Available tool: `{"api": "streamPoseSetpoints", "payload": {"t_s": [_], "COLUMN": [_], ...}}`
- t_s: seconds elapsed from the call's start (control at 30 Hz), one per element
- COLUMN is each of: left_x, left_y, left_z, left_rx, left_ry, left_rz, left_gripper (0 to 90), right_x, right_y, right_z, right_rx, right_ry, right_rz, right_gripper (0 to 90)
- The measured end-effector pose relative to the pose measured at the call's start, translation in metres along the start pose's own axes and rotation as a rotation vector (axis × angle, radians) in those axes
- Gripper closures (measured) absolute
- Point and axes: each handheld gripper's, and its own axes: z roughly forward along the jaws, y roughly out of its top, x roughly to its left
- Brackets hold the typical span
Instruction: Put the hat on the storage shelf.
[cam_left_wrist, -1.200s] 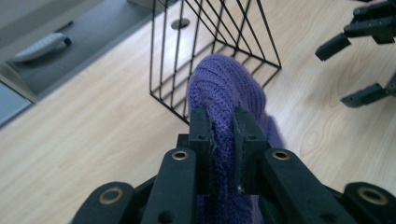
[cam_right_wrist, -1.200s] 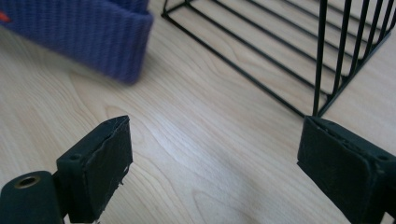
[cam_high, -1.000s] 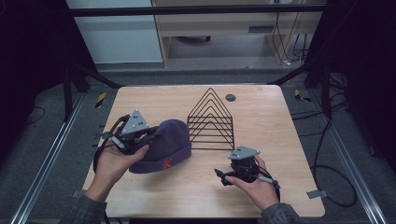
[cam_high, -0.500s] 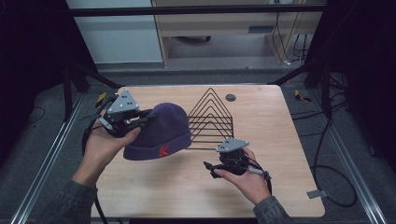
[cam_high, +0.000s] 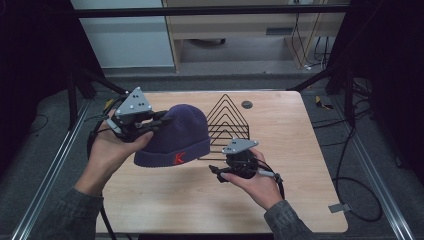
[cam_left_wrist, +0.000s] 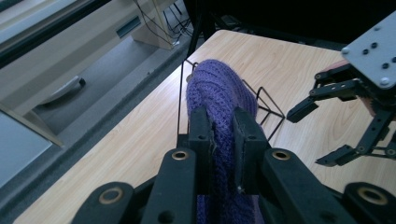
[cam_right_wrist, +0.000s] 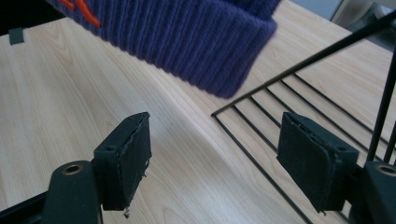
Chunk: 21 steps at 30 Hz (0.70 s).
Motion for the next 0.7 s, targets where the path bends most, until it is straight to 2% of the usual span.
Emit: {"api": "streamPoseSetpoints", "payload": {"t_s": [0.4,0.47,0.53,0.57,0.63,0.67,0.7], "left_x": [-0.013,-0.015,-0.015,-0.015,-0.014,-0.014,-0.014], "left_y": [0.022,0.024,0.027,0.027,0.029,0.029,0.030], "left_z": [-0.007,-0.007,-0.004,-0.004,0.001,0.001,0.003], "left_rx": [-0.036,-0.043,-0.052,-0.052,-0.055,-0.055,-0.056], "left_ry": [-0.042,-0.049,-0.063,-0.063,-0.067,-0.067,-0.067], "left_rz": [0.064,0.066,0.070,0.070,0.074,0.074,0.072], "left_gripper": [79.3,79.4,79.4,79.4,79.4,79.4,79.4], "right_x": [-0.009,-0.013,-0.018,-0.019,-0.019,-0.019,-0.018], "right_y": [0.023,0.027,0.029,0.029,0.031,0.031,0.032], "right_z": [-0.005,-0.006,-0.004,-0.003,-0.002,-0.002,-0.004], "right_rx": [-0.020,-0.018,-0.009,-0.011,-0.010,-0.010,-0.009], "right_ry": [0.006,0.011,0.036,0.047,0.082,0.082,0.088], "right_rz": [-0.007,0.002,0.009,0.011,0.001,0.001,-0.017], "right_gripper": [26.9,25.2,22.7,24.0,32.7,32.7,46.3]}}
